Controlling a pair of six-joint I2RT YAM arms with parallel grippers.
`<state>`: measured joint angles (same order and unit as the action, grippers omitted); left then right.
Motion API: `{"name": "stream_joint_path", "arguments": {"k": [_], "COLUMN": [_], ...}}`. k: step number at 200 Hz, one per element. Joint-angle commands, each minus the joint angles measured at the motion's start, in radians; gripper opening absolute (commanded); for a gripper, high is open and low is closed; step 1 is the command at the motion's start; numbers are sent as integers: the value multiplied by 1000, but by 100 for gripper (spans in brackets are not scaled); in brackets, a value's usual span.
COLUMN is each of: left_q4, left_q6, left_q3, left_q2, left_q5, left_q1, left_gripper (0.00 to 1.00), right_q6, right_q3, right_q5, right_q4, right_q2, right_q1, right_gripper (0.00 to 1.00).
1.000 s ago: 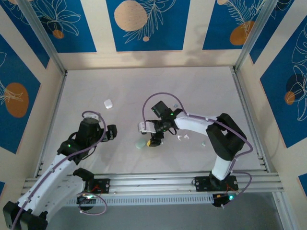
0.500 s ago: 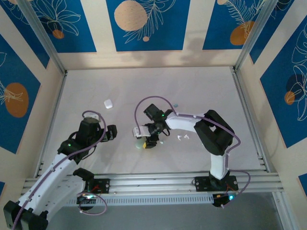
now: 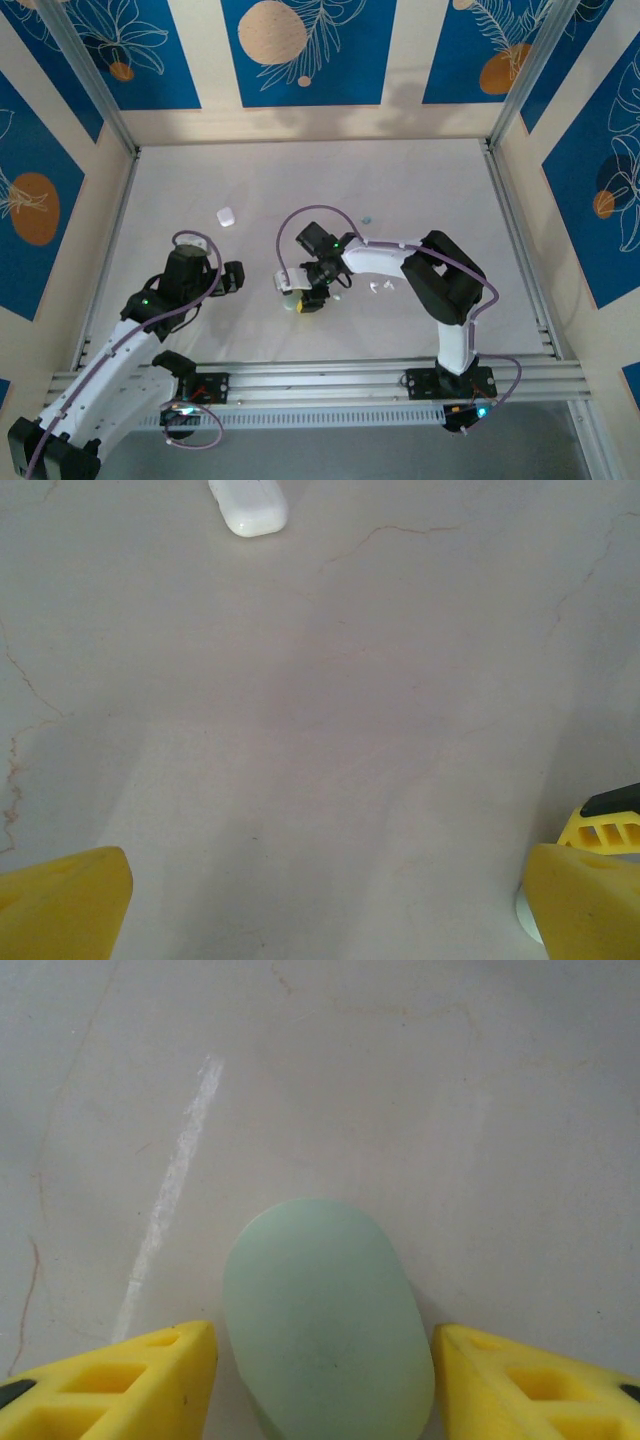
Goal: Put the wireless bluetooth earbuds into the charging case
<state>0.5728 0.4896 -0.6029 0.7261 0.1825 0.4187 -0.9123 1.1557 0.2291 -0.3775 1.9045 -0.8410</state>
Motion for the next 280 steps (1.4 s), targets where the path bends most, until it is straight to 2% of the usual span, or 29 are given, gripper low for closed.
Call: {"name": "stream_joint_path", "arguments": {"k": [1,40,78,92,119,148,165,183,240,280], "left_q4": [29,29,18,7,-60,-281,-420,-497,-534,-531], "left_q6": [-22,-22,-2,7,40,187,278,336,331,340], "left_q3": [-28,-42,-47,-54,-86,-101,-117,-154,-267,-288], "left_q2": [12,26,25,25,26,57,106,163,293,358], "left_q5": [-27,-37,-65,-102,-257,-509,-630,-688,-684,-644], "left_q1": [-15,-17,-18,-19,-18,-17,-12,8,156,217], "left_gripper": [100,100,100,100,98,92,90,91,89,81], "right_q6": [29,40,114,175,373,592,649,657,650,645], "right_q3": [-16,-48,-59,-65,-120,-228,-277,-296,-307,-306], "right_q5": [-5,-11,-5,1,26,76,54,20,-55,-114], "right_q4": [10,27,47,60,145,273,316,305,317,368], "right_q2": [22,18,-34,-86,-264,-502,-616,-694,-780,-783], "right_q1": [-12,-9,3,14,57,140,165,168,127,96], "right_gripper": [58,55,37,34,32,32,32,32,33,33]}}
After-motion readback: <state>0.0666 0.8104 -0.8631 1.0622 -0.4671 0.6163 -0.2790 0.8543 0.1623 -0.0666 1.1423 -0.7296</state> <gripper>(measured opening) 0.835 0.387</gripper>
